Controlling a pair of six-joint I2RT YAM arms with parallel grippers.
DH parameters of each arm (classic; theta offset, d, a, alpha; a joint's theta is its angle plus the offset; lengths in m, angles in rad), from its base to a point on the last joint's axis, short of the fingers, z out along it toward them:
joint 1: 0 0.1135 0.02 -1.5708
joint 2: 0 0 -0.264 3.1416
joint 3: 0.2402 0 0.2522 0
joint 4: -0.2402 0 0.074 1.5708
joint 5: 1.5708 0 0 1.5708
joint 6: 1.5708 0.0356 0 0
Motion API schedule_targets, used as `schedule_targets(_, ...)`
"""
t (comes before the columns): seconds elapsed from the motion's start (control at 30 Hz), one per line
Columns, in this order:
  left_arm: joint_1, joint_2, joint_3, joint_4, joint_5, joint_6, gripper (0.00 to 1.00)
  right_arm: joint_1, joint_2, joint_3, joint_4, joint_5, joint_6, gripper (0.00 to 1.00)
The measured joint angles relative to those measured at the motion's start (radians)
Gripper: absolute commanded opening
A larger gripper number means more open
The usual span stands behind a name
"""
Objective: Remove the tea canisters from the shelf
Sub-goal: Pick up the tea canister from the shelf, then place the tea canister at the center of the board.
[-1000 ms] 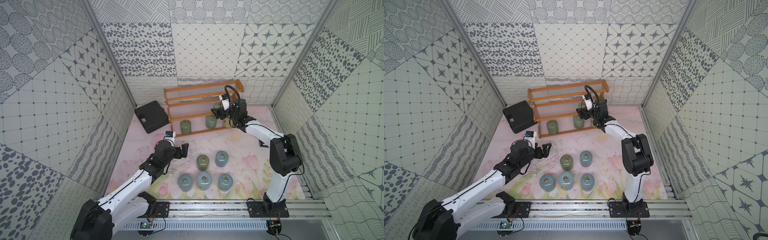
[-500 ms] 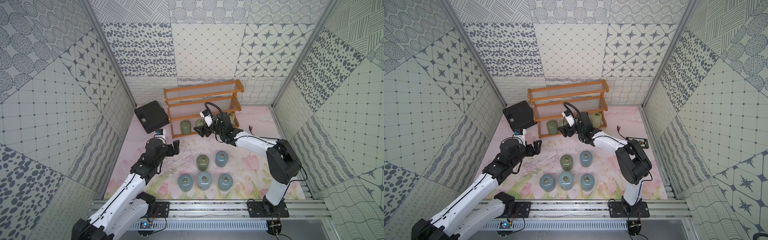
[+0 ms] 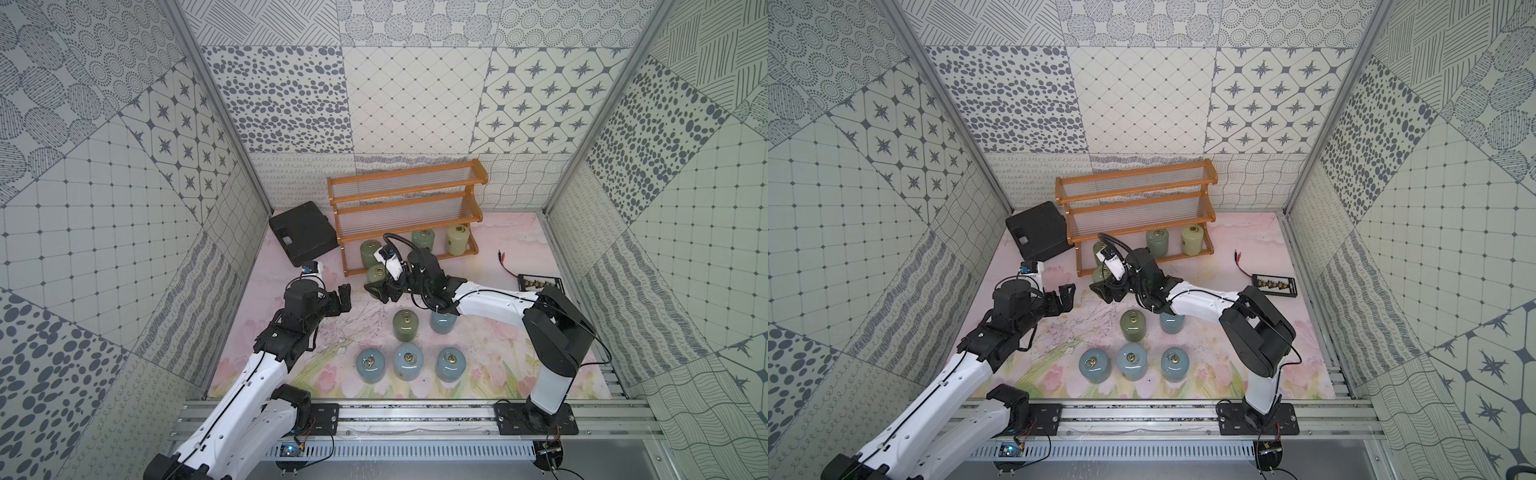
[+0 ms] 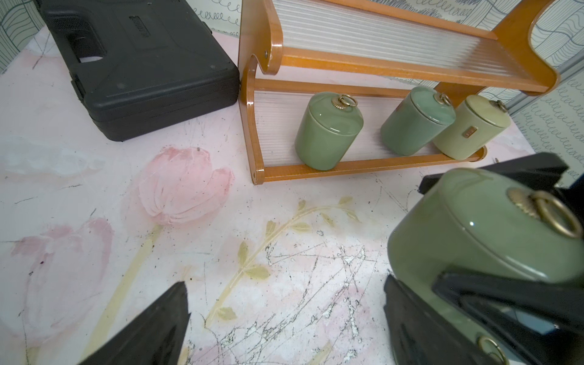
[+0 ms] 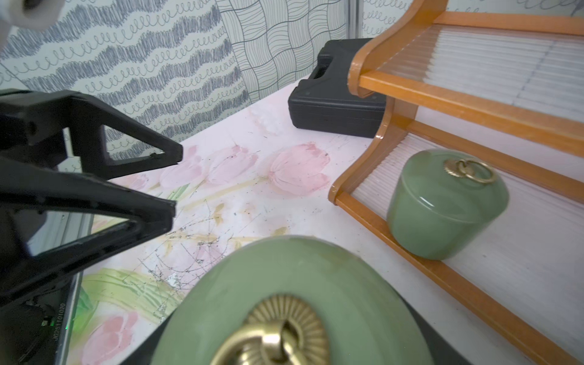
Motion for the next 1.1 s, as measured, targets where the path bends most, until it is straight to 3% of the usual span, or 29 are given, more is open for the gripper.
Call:
schedule_targets(0.33, 0.013, -0.03, -0.002, -0.019, -0.002, -0.001, 1.0, 0.096, 0.067, -0.018, 0.038, 0.032, 0.035, 0.73)
schedule_targets(1.1, 0.042, -0.04, -0.01, -0.032, 0.001, -0.001, 1.0, 0.132, 0.207, 0.003, 0.03, 0.051, 0.032, 0.74)
